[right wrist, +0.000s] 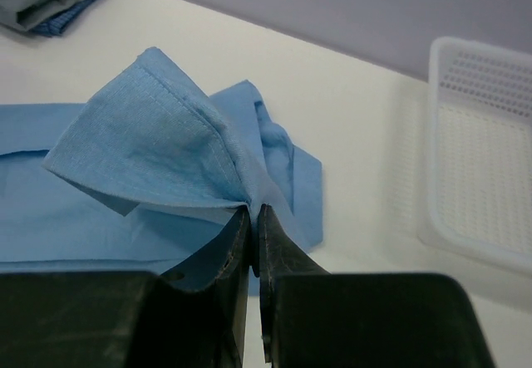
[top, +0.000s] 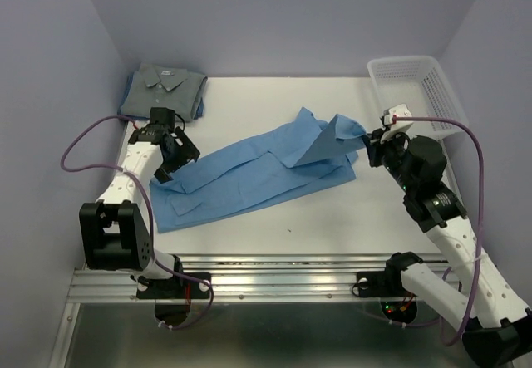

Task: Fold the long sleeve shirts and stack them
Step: Fold the shirt

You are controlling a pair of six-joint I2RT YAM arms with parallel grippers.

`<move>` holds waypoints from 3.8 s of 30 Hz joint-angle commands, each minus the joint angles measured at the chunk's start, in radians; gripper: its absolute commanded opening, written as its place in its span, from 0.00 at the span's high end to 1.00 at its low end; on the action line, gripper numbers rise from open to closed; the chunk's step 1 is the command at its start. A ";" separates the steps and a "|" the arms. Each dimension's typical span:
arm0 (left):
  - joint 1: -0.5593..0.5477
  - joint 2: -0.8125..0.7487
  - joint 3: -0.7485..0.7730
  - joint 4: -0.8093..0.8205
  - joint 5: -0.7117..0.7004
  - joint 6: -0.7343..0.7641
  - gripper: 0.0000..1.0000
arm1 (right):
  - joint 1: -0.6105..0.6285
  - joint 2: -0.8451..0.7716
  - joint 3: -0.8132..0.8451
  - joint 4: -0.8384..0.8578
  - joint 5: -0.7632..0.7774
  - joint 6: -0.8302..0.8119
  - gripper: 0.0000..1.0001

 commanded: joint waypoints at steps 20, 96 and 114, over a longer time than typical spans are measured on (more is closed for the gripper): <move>0.070 0.191 -0.099 0.160 0.054 0.032 0.01 | -0.001 -0.174 0.028 -0.574 -0.345 0.565 0.99; -0.535 0.736 1.121 0.605 0.843 -0.007 0.01 | -0.001 -0.037 0.066 0.058 -0.303 0.103 0.99; -0.025 -0.287 -0.005 0.073 0.166 0.098 0.01 | 0.028 1.034 1.239 -1.053 -1.173 -1.527 0.99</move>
